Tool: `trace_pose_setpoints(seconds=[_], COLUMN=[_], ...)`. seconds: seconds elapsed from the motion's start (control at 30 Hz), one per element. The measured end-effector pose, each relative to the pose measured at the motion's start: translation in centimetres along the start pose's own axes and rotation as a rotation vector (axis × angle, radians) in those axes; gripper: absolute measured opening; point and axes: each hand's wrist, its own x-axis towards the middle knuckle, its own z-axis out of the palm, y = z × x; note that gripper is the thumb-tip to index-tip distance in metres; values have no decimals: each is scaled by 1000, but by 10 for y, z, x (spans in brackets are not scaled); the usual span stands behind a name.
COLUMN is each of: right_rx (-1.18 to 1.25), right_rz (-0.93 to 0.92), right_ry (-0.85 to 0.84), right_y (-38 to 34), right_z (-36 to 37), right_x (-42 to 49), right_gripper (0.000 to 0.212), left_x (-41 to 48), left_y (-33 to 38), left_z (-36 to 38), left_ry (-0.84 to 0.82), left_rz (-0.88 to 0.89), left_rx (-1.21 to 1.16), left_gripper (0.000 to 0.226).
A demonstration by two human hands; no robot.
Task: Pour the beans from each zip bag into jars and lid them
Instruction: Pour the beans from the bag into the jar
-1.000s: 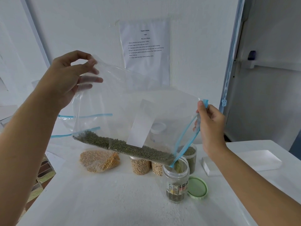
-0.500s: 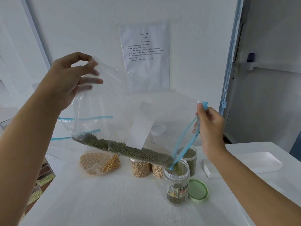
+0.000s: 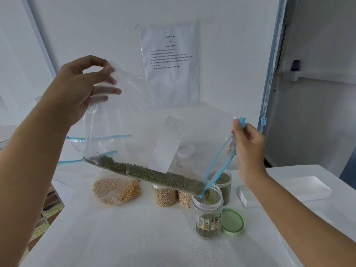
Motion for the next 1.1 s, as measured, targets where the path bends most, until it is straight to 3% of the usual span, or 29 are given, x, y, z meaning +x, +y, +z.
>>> trace_pose_setpoints(seconds=[1.1], right_rx=[-7], right_rz=[-3], right_ry=[14], right_y=[1], right_z=[-5], right_x=[2], right_gripper=[40], left_x=[3], left_y=[4], left_z=[5], left_ry=[-25], left_rz=[13], left_rx=[6], left_gripper=[2])
